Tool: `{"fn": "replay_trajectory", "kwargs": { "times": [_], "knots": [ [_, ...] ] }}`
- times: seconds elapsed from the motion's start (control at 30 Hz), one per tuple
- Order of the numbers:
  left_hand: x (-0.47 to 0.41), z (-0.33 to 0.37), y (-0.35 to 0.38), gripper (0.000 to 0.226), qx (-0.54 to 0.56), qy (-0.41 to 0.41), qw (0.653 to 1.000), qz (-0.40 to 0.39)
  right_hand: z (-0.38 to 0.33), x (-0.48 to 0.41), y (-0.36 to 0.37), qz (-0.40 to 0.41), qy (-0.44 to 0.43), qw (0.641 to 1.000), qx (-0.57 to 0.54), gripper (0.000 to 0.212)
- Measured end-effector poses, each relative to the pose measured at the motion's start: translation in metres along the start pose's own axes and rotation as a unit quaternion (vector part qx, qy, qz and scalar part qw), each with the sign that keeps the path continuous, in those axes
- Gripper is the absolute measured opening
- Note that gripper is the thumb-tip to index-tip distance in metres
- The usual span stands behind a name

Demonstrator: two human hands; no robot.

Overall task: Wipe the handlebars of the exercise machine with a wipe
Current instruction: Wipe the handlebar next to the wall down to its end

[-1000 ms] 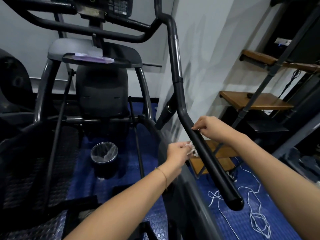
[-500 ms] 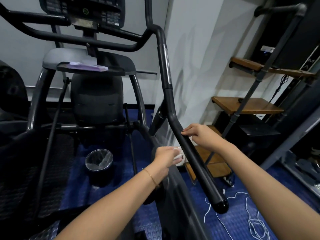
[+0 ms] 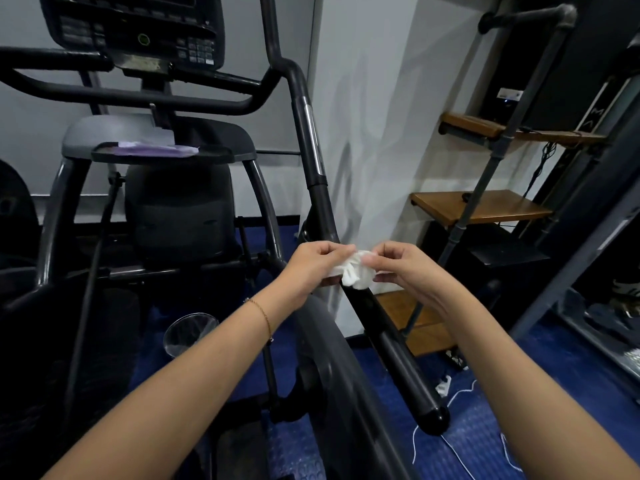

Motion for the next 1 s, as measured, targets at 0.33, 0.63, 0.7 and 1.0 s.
{"fn": "replay_trajectory", "kwargs": {
  "times": [0.33, 0.63, 0.7, 1.0],
  "knots": [
    [-0.049, -0.023, -0.032, 0.034, -0.141, -0.033, 0.981, 0.127, -0.002, 0.001, -0.026, 0.202, -0.028, 0.939, 0.276, 0.022],
    [-0.097, 0.009, -0.046, 0.043, -0.286, 0.014, 0.944, 0.162, 0.028, -0.019, 0.017, 0.051, -0.01, 0.948, 0.313, 0.026],
    [-0.107, 0.01, -0.044, 0.038, -0.293, 0.017, 0.942, 0.16, 0.028, -0.033, 0.021, 0.042, -0.006, 0.926, 0.374, 0.028],
    [-0.126, 0.009, -0.042, 0.048, -0.368, -0.041, 0.917, 0.151, 0.014, -0.031, 0.058, 0.105, -0.05, 0.755, 0.646, 0.045]
  ]
}}
Point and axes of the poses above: each hand's wrist, its own x-axis away from the middle knuckle, its own y-axis out of the palm, z = x × y, the point moved 8 cm from there along -x, towards the middle knuckle
